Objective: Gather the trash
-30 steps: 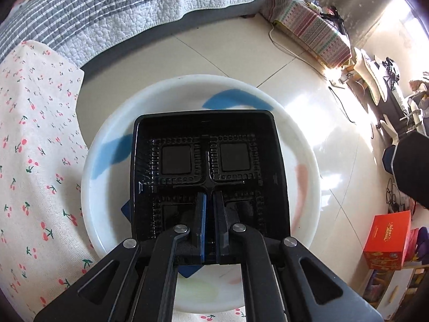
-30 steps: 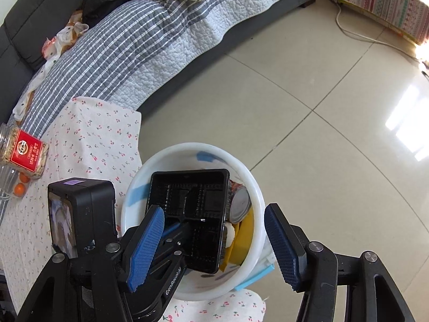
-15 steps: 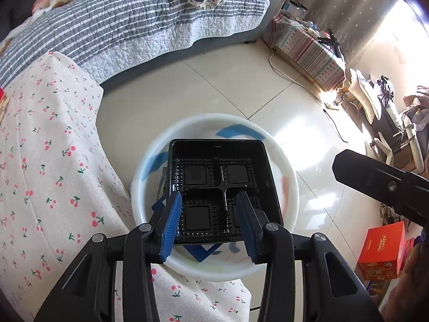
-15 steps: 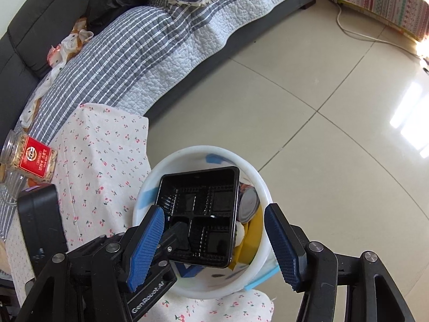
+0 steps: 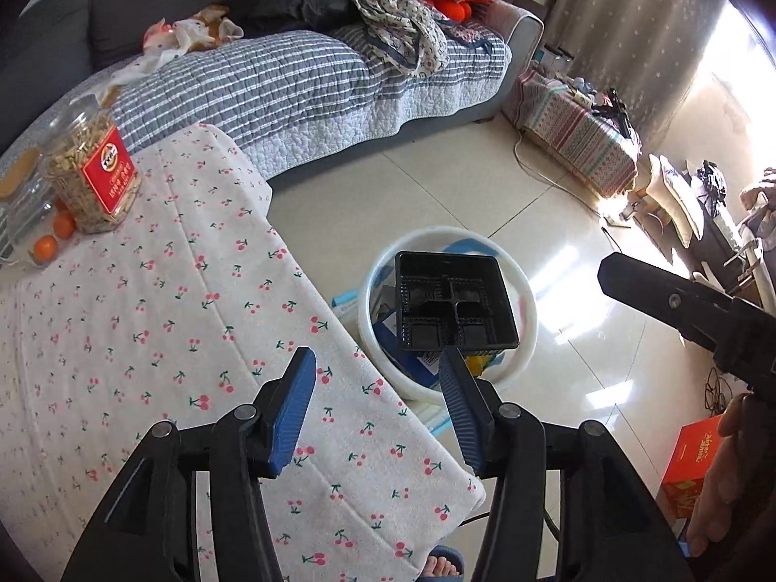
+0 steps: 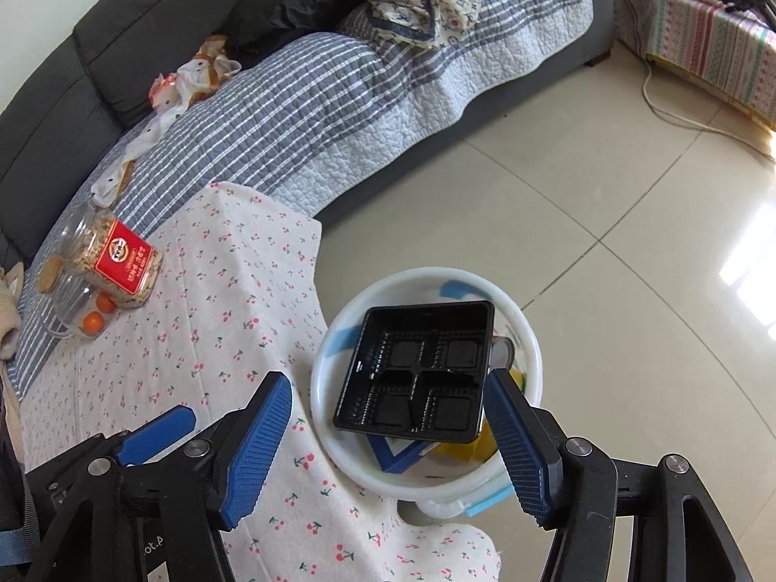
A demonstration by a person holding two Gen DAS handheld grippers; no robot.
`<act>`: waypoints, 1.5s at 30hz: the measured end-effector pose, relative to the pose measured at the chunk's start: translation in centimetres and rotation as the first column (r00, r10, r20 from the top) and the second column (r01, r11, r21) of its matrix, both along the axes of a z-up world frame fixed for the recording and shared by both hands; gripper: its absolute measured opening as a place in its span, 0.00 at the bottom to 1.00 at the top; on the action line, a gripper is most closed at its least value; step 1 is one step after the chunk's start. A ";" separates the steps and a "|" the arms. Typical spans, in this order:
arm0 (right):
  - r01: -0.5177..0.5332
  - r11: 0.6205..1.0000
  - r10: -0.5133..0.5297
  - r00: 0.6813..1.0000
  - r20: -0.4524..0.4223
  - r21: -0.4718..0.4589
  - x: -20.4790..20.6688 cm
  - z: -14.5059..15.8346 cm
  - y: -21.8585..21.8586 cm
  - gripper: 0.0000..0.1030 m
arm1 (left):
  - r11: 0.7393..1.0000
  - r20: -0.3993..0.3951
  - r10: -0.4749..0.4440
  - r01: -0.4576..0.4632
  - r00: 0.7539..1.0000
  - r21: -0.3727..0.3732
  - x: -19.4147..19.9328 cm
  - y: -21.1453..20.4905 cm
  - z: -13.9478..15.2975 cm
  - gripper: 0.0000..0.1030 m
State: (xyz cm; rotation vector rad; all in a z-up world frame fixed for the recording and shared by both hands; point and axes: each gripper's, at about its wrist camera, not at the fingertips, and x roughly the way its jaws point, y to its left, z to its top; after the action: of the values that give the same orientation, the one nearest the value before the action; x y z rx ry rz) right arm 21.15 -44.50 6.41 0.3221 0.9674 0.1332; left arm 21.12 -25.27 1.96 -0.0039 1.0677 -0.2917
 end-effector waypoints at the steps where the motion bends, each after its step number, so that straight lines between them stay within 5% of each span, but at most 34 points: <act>1: -0.008 1.000 0.008 1.000 0.016 -0.012 -0.7 0.6 0.5 0.72 | 1.000 0.006 0.000 0.000 1.000 0.008 -0.8 0.5 0.3 0.55; 10: -0.065 0.993 0.078 0.988 0.131 -0.101 -7.8 4.3 4.8 0.75 | 1.000 0.074 0.011 -0.011 0.997 0.005 -7.8 5.2 3.1 0.68; 16: -0.020 0.987 0.050 0.981 0.189 -0.158 -14.3 4.9 6.7 0.81 | 1.000 0.142 0.003 -0.004 0.990 0.009 -12.4 6.8 4.6 0.80; 22: 0.005 0.981 0.036 0.977 0.210 -0.194 -18.3 4.1 8.3 0.89 | 1.000 0.183 0.015 -0.015 0.983 0.002 -15.7 8.9 4.0 0.82; 45: -0.016 0.957 0.057 0.989 0.135 -0.288 -18.0 1.2 11.7 0.90 | 1.000 0.187 0.019 -0.019 0.982 -0.001 -15.7 11.0 2.4 0.83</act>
State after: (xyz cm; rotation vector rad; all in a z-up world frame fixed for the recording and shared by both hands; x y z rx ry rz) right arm 3.11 -32.79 7.66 0.0266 0.8377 0.0470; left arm 5.39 -14.24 4.31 0.0133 0.8806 -0.2689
